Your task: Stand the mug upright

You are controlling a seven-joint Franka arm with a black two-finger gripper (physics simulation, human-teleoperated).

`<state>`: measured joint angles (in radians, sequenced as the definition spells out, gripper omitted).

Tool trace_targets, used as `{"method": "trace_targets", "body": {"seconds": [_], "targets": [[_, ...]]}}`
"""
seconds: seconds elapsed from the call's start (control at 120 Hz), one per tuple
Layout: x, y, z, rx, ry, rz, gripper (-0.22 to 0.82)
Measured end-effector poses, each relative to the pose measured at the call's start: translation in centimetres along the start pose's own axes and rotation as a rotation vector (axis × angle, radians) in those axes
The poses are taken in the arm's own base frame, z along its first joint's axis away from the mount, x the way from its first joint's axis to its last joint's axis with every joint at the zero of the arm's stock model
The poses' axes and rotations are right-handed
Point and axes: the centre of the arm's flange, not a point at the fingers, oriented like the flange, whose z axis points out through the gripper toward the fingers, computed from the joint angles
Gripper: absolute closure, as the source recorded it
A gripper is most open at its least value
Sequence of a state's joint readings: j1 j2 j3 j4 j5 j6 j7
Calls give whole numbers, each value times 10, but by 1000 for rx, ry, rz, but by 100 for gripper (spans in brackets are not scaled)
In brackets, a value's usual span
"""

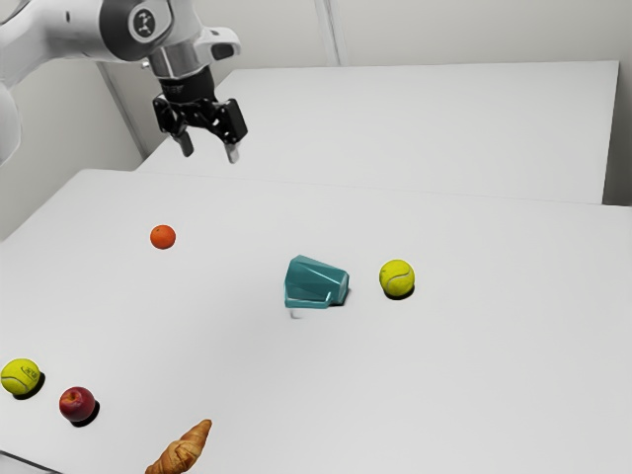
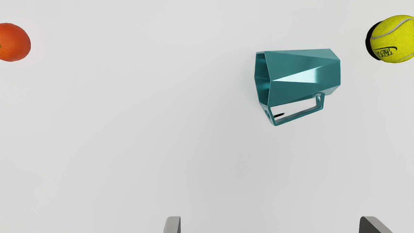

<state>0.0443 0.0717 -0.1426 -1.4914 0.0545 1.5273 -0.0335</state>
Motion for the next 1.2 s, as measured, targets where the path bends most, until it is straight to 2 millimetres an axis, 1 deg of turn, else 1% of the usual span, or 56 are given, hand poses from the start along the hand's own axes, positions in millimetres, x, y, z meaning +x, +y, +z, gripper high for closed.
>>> {"method": "trace_targets", "body": {"seconds": [0.067,0.25,0.367,0.525,0.658,0.742,0.9,0.942,1.033,1.108,1.2], "targets": [[2,0,3,-1,-6,-1,0],[2,-8,9,-5,-22,-18,0],[1,-8,14,-14,-32,-19,0],[2,2,35,-79,-59,-16,0],[1,10,58,-150,-80,-20,0],[-1,7,84,-207,-102,-31,0],[-3,-17,136,-333,-103,-64,0],[-3,-21,151,-374,-98,-71,0],[-3,-26,177,-457,-75,-78,0],[2,-28,198,-520,-57,-78,0],[10,-38,228,-582,-39,-89,0]]}}
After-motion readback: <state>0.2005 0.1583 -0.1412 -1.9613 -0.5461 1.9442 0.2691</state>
